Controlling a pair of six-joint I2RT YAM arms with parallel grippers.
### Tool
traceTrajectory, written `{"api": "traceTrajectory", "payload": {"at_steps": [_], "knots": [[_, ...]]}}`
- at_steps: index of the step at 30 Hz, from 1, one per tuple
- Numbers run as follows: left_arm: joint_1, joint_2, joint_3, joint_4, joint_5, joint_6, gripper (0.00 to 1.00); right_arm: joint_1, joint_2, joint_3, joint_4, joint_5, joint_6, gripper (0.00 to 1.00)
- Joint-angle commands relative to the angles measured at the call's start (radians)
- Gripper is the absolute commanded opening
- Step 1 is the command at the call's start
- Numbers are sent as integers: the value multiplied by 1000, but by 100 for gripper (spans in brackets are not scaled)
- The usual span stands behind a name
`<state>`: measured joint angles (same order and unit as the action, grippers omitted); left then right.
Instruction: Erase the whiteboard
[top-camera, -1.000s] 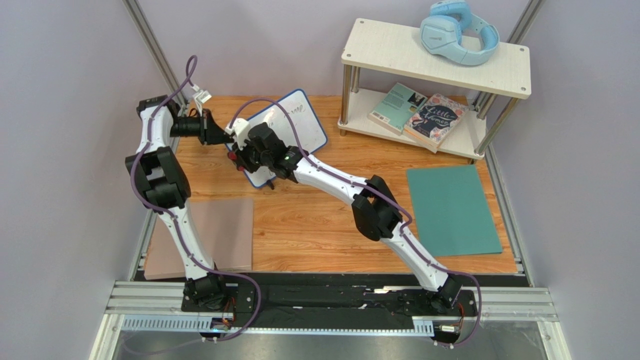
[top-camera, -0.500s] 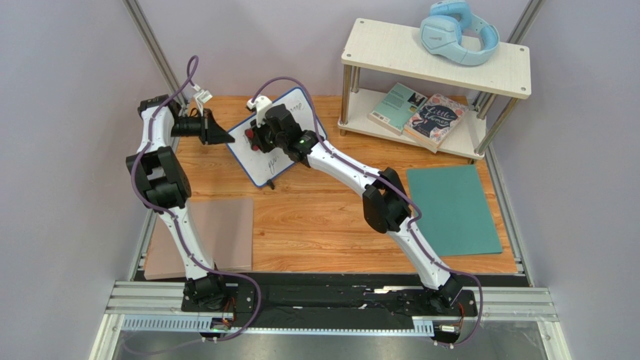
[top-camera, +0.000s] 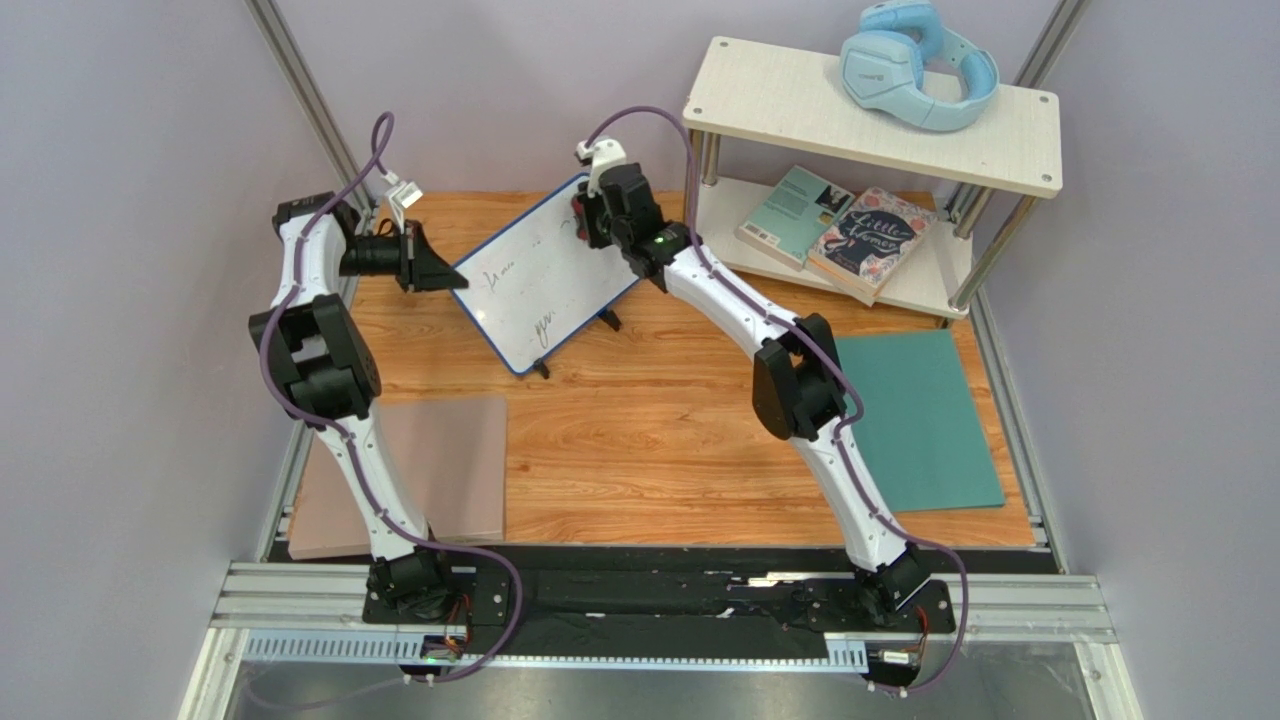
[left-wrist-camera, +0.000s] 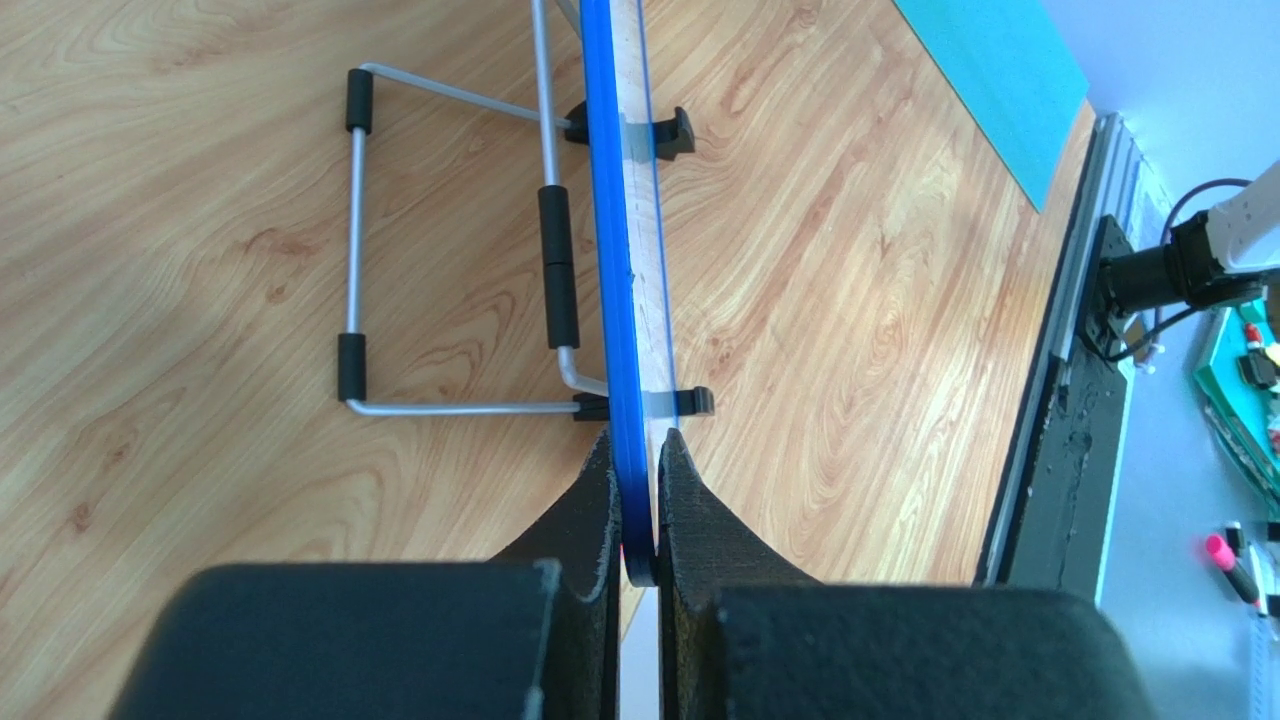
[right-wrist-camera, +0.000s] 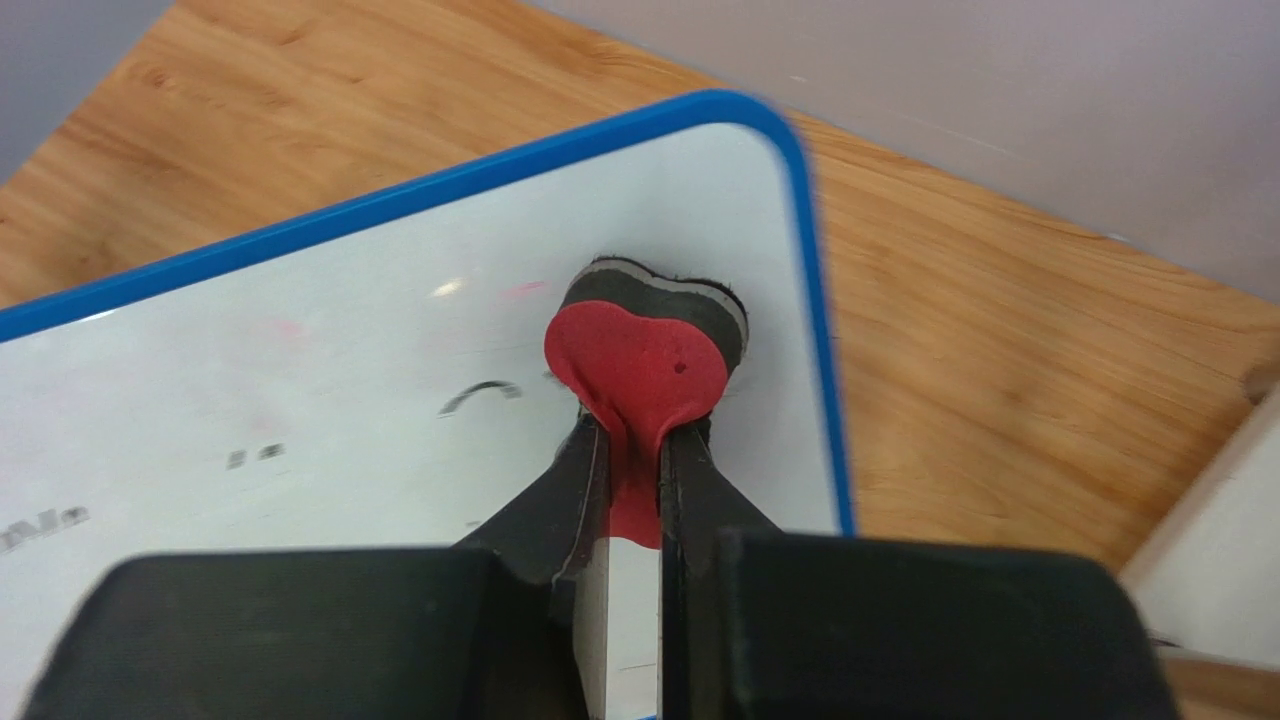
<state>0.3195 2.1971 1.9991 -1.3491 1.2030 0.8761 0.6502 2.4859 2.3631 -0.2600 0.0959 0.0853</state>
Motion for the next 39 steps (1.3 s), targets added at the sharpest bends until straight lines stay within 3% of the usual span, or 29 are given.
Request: {"api": "traceTrajectory", "payload": {"at_steps": [1, 9, 17, 22, 39], "knots": [[-31, -39, -25, -331, -82, 170, 0, -66, 62, 44, 33, 59, -2, 0], [-31, -40, -22, -331, -85, 169, 0, -51, 87, 91, 25, -68, -32, 0], [-33, -45, -26, -331, -95, 172, 0, -23, 48, 55, 137, -18, -41, 0], [-34, -46, -39, -332, -100, 182, 0, -21, 77, 114, 185, -4, -62, 0], [-36, -46, -39, -332, -108, 182, 0, 28, 111, 136, 229, -151, -139, 0]]}}
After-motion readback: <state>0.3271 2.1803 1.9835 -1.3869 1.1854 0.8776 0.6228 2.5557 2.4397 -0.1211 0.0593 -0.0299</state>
